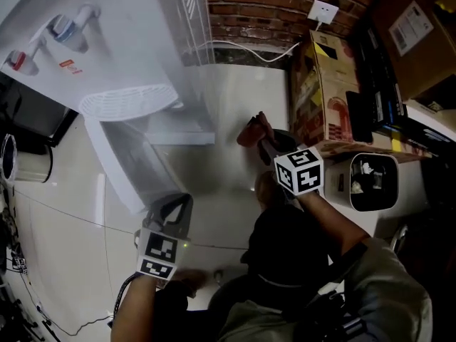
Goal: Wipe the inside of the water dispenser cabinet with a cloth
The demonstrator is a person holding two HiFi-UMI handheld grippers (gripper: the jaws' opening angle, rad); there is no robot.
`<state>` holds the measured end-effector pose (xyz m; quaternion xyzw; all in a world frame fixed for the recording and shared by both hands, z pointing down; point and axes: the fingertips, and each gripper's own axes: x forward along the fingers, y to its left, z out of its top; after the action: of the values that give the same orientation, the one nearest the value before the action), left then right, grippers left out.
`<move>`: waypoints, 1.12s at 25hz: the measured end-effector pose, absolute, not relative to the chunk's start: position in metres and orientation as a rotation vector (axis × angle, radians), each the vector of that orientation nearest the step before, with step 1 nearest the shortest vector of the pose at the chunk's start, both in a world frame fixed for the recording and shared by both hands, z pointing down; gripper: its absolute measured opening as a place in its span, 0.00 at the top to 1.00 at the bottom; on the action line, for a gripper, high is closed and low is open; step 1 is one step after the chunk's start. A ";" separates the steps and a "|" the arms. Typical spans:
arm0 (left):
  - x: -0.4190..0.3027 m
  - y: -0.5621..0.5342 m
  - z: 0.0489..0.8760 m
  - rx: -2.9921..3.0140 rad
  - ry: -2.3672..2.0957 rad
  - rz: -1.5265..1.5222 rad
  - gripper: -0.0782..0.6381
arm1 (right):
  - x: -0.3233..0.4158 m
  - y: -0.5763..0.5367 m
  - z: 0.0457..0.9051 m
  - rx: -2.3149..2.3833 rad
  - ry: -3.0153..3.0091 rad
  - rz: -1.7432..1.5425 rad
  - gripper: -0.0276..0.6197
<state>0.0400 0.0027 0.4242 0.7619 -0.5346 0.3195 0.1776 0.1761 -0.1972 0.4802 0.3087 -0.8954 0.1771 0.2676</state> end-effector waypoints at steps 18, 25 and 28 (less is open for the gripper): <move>0.071 -0.056 0.434 1.859 -1.678 0.629 0.89 | 0.206 -0.199 0.509 0.540 -2.466 0.615 0.81; 0.029 -0.086 0.433 1.833 -1.842 0.779 0.85 | 0.188 -0.189 0.528 0.494 -2.425 0.596 0.80; 0.030 -0.116 0.433 1.894 -1.857 0.819 0.88 | 0.181 -0.193 0.532 0.490 -2.406 0.554 0.80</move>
<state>0.0295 -0.1159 0.4328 0.6709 -0.6579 0.2900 0.1817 0.1810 -0.1926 0.5323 0.1852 -0.9097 0.2094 0.3072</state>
